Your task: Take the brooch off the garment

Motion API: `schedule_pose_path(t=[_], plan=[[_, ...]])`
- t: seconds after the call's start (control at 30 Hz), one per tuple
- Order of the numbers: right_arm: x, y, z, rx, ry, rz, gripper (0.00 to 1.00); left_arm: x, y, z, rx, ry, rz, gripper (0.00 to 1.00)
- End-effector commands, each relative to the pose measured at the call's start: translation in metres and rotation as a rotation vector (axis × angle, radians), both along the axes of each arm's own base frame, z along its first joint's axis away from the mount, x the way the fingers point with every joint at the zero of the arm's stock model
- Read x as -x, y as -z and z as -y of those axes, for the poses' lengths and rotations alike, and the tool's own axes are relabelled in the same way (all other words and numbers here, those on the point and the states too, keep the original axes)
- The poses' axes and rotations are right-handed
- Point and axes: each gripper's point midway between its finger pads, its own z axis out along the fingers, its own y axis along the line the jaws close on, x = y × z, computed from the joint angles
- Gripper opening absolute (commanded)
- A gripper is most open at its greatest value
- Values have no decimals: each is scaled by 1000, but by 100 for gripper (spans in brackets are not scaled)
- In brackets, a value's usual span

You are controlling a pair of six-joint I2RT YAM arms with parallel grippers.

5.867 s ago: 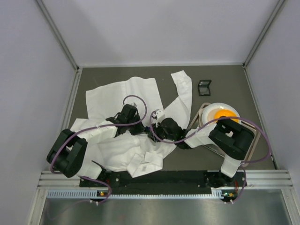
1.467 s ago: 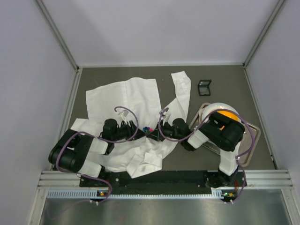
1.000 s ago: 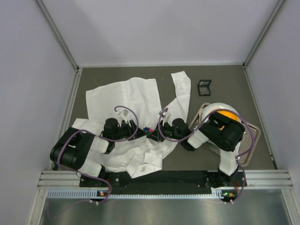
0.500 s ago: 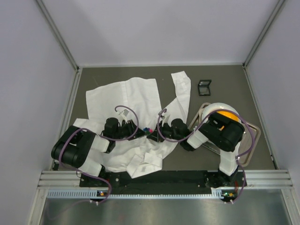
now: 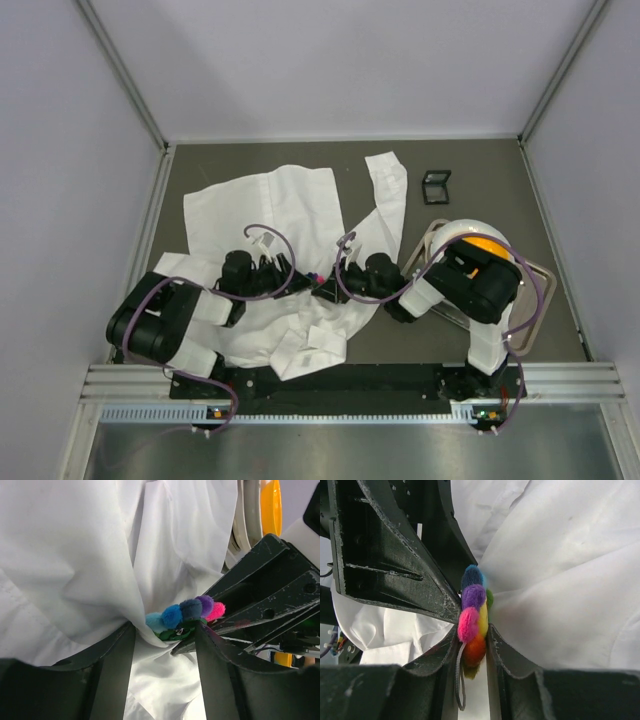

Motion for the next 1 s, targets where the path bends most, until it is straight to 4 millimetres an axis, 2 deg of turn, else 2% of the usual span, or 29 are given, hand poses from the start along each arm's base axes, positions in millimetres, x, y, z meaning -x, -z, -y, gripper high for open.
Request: schedule_pose_path(t=[0.0,0.1,0.27,0.47,0.67,0.97], plan=[[4,-33,-13,-114,-49,66,0,-5,-21,-1,22,-14,79,57],[3,-33,-12,-122,-39,59,0,-2,-23,-3,36,-31,70,57],[2,-33,-11,-128,-33,55,0,5,-25,-6,42,-46,78,50],[1,-33,-11,-130,-32,52,0,9,-29,-6,59,-33,95,53],[2,-32,-11,-132,-34,49,0,11,-29,-7,73,-45,92,40],[4,-33,-12,-139,-48,48,0,10,-33,-6,106,-58,91,42]])
